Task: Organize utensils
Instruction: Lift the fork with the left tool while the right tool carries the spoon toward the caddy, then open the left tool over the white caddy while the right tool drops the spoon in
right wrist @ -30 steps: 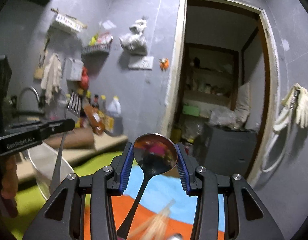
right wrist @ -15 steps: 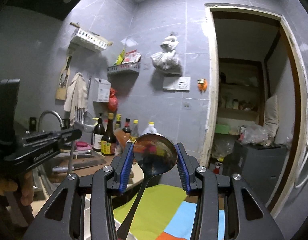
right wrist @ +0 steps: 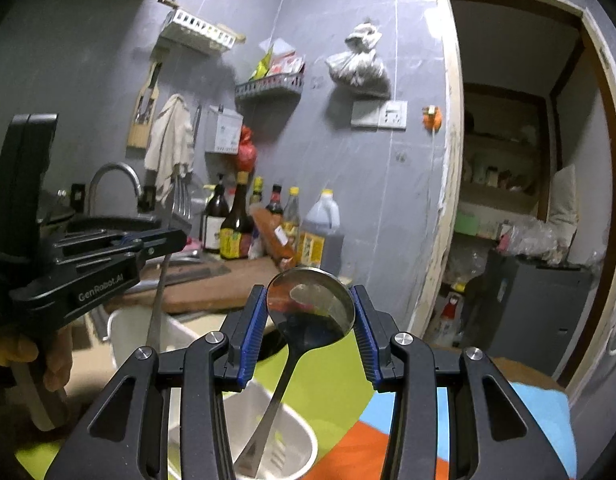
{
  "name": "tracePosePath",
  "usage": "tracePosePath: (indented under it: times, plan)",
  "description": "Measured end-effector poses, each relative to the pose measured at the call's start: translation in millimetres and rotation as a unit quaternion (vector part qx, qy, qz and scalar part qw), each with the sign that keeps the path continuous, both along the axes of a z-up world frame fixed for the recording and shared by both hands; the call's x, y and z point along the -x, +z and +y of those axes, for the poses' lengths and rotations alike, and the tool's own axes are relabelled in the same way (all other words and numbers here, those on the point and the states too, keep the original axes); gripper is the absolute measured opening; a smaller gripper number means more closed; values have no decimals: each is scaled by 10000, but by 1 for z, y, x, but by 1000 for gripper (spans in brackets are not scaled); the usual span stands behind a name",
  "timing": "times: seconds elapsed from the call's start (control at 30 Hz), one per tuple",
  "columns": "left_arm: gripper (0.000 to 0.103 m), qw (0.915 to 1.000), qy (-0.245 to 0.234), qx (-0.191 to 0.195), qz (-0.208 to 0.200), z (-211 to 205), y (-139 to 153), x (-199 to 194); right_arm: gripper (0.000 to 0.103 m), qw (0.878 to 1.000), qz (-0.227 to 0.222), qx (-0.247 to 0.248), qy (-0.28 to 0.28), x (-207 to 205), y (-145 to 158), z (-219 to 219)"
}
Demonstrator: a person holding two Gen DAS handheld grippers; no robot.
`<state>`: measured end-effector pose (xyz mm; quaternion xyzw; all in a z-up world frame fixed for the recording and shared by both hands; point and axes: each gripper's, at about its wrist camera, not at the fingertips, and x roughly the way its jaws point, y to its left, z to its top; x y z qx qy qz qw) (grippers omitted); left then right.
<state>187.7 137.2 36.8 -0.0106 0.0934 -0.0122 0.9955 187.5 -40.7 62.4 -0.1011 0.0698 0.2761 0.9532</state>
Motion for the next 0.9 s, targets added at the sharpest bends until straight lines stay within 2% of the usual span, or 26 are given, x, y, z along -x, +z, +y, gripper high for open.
tracePosePath:
  times: [0.33, 0.47, 0.57, 0.6, 0.63, 0.77, 0.87, 0.9]
  plan:
    - [1, 9965, -426, 358, 616, 2, -9, 2, 40, 9991, 384, 107, 169, 1, -20, -1]
    - [5, 9948, -494, 467, 754, 3, -7, 5, 40, 9988, 413, 144, 229, 6, -23, -1]
    - [20, 9952, -515, 532, 643, 6, -2, 12, 40, 9987, 421, 139, 250, 8, -23, -3]
    - [31, 9952, -516, 574, 602, 7, 0, 15, 41, 9987, 419, 134, 250, 9, -23, -3]
    - [35, 9952, -511, 628, 543, 8, 3, 18, 42, 9987, 422, 127, 250, 9, -23, -4]
    - [36, 9958, -475, 686, 378, 7, 16, 26, 50, 9987, 449, -50, 244, 10, -18, -10]
    - [46, 9964, -474, 668, 221, 0, 24, 31, 54, 9989, 367, -246, 182, 13, -7, -20]
    - [51, 9963, -485, 693, 168, -2, 26, 33, 61, 9990, 304, -287, 137, 15, -2, -24]
